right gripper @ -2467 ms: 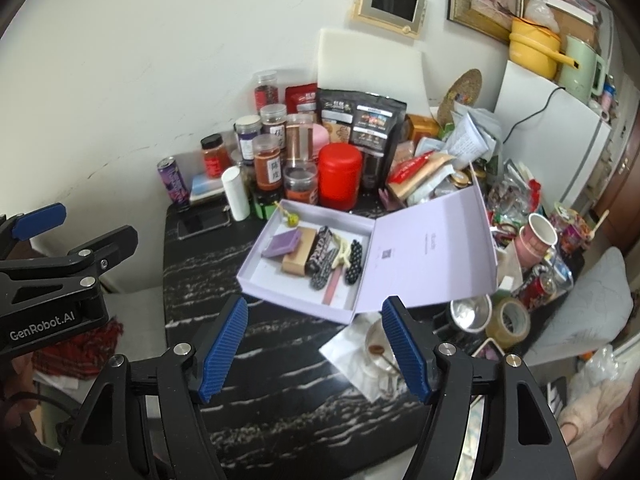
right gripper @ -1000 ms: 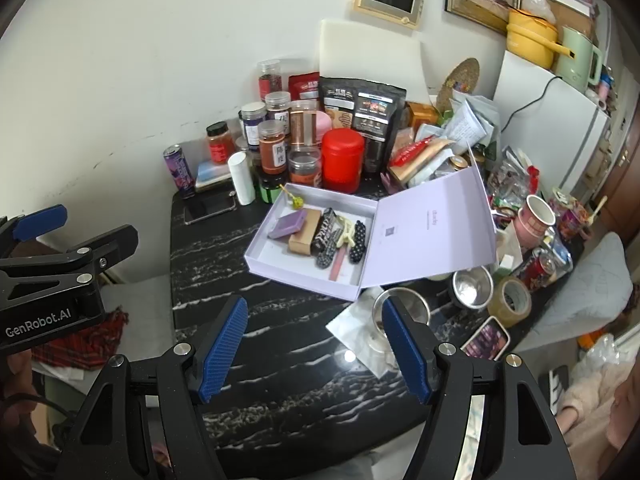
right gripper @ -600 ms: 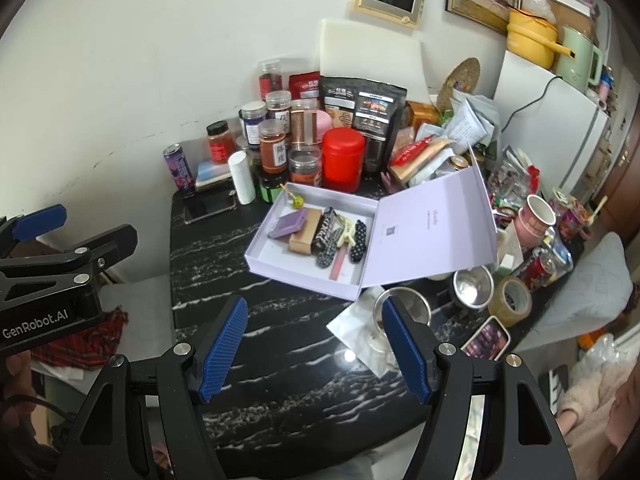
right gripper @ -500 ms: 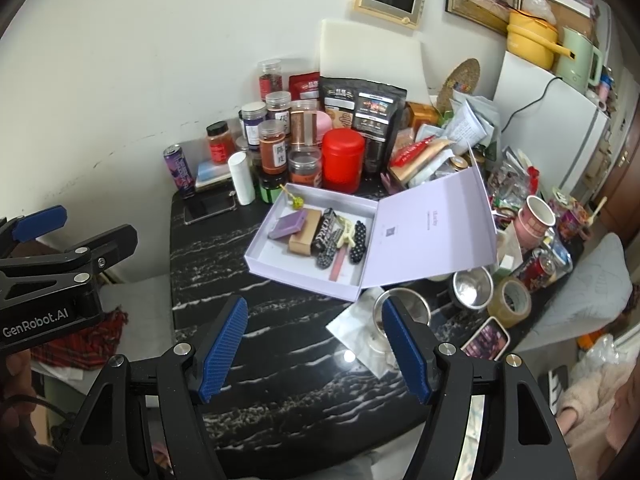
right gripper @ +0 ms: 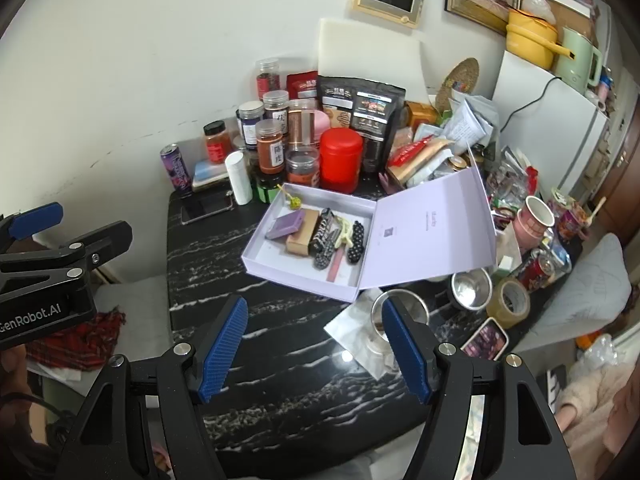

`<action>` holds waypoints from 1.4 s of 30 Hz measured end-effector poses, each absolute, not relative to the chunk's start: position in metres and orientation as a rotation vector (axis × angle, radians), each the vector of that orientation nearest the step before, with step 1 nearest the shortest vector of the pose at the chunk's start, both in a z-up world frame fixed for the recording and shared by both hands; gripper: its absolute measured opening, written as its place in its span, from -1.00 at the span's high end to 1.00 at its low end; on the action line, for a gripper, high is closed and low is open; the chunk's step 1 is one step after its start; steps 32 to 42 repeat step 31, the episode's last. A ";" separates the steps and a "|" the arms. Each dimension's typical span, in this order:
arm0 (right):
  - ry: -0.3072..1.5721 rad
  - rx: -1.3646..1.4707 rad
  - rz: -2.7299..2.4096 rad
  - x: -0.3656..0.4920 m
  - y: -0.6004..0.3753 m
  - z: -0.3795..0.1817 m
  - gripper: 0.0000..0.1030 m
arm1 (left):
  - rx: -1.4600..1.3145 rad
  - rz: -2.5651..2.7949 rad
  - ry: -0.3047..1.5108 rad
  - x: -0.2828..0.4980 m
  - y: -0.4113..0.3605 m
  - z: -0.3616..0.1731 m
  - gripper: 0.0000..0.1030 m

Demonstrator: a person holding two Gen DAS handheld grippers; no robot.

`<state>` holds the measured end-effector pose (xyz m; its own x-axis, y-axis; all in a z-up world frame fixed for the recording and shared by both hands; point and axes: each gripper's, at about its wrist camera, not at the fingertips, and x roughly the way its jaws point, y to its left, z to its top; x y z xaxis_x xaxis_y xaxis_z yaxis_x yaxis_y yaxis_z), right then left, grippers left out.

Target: Organize rigid objects

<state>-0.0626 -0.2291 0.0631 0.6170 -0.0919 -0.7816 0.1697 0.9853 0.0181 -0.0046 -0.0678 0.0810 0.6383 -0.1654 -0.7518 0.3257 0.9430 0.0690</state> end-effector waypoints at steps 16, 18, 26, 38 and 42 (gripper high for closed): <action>0.897 0.091 -0.150 -0.062 -0.233 0.063 -0.37 | 0.215 -0.283 0.834 -0.003 -0.073 0.081 -0.91; 0.898 0.091 -0.151 -0.061 -0.232 0.062 -0.37 | 0.219 -0.281 0.833 -0.003 -0.072 0.080 -0.91; 0.900 0.091 -0.153 -0.061 -0.233 0.062 -0.37 | 0.230 -0.274 0.835 0.000 -0.071 0.077 -0.91; 0.904 0.086 -0.149 -0.061 -0.236 0.059 -0.37 | 0.233 -0.272 0.839 0.003 -0.070 0.074 -0.91; 0.904 0.086 -0.149 -0.061 -0.236 0.059 -0.37 | 0.233 -0.272 0.839 0.003 -0.070 0.074 -0.91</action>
